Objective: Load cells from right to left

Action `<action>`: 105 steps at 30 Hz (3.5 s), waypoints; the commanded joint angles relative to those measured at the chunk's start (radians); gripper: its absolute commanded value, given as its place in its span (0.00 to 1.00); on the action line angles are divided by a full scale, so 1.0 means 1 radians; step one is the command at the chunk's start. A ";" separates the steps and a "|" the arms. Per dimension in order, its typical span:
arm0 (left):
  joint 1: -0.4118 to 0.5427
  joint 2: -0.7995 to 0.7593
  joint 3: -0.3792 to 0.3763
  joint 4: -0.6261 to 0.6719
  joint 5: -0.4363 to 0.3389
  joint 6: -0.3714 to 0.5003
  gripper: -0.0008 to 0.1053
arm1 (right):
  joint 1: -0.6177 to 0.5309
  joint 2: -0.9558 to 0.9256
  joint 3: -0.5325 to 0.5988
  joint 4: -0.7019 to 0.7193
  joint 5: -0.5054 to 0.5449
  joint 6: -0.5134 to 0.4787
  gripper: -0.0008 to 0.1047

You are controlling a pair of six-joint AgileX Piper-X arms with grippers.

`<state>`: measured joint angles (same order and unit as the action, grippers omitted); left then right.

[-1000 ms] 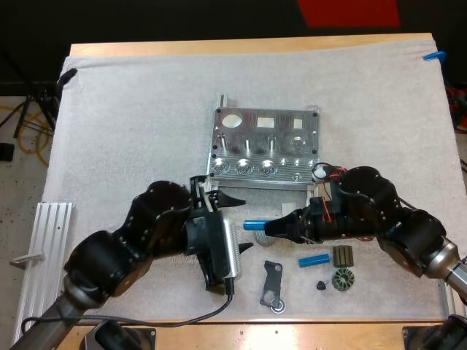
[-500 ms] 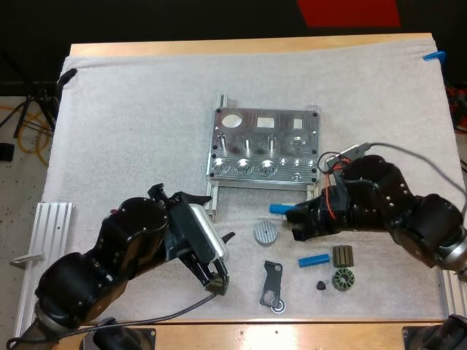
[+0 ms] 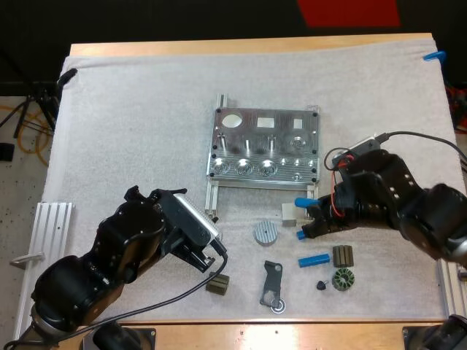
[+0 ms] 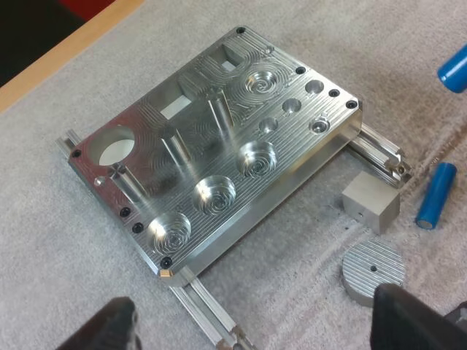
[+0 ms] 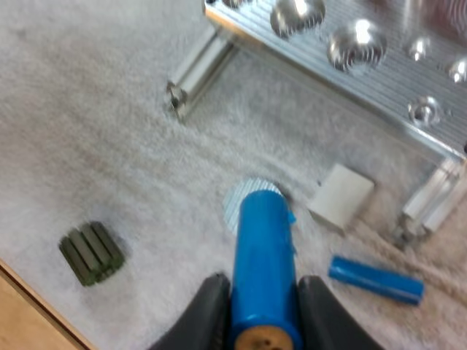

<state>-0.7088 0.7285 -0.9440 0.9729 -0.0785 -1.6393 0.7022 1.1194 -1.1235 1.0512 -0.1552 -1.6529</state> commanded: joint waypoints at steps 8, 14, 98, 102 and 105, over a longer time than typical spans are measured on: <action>-0.001 -0.006 -0.006 0.002 -0.030 -0.008 0.62 | -0.093 0.154 -0.171 0.058 0.023 -0.114 0.16; -0.001 -0.006 -0.006 0.002 -0.033 -0.008 0.62 | -0.132 0.291 -0.347 0.171 0.036 -0.220 0.16; -0.001 -0.004 -0.006 -0.062 -0.179 -0.054 0.62 | -0.131 0.752 -0.423 0.112 0.333 -0.481 0.16; -0.001 -0.004 -0.006 -0.062 -0.179 -0.054 0.62 | -0.131 0.752 -0.423 0.098 0.333 -0.481 0.23; -0.001 -0.004 -0.006 -0.062 -0.179 -0.054 0.62 | -0.131 0.752 -0.423 0.082 0.339 -0.479 0.43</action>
<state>-0.7088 0.7285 -0.9440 0.9183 -0.2416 -1.6761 0.5723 1.8612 -1.5470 1.1471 0.1782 -2.1252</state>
